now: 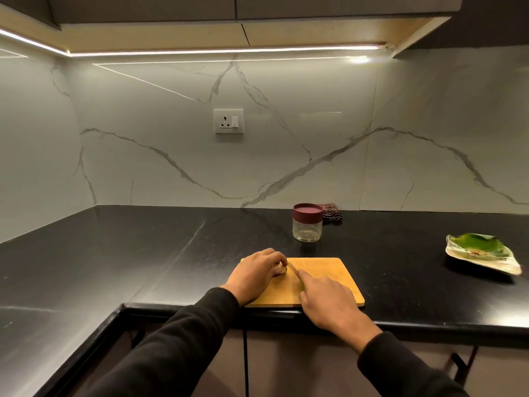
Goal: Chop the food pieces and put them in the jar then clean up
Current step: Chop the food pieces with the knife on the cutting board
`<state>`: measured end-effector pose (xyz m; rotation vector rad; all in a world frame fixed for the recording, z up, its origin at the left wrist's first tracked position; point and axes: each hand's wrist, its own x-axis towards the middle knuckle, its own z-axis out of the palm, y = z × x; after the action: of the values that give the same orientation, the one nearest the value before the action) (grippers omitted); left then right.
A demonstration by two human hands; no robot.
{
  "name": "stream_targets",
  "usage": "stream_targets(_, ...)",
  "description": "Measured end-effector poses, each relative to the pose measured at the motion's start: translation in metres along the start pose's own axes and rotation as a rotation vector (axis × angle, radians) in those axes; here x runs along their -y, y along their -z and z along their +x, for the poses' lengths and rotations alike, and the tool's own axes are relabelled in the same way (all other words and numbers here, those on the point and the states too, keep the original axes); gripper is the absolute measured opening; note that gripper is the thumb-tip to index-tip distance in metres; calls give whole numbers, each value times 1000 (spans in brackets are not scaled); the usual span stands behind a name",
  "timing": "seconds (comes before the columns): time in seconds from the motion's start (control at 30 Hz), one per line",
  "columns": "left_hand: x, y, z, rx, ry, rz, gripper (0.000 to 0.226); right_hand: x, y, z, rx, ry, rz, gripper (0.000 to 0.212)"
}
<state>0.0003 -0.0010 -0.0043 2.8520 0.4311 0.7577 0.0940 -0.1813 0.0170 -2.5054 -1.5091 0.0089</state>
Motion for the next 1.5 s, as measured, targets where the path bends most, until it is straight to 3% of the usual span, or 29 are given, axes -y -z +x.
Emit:
stream_targets(0.57,3,-7,-3,-69,35,-28,24,-6,3,0,-4,21,39,49)
stream_targets(0.9,1,-4,1,-57,32,-22,18,-7,0,0,-20,30,49,57)
stream_targets(1.17,-10,-6,3,-73,203,-298,11,-8,-3,1,-32,36,45,56)
stream_targets(1.3,-13,-6,3,-37,221,-473,21,-8,-2,0,-40,41,51,56)
stream_targets(1.5,-11,-10,4,-87,213,-375,15,-7,-2,-2,-41,36,59,55)
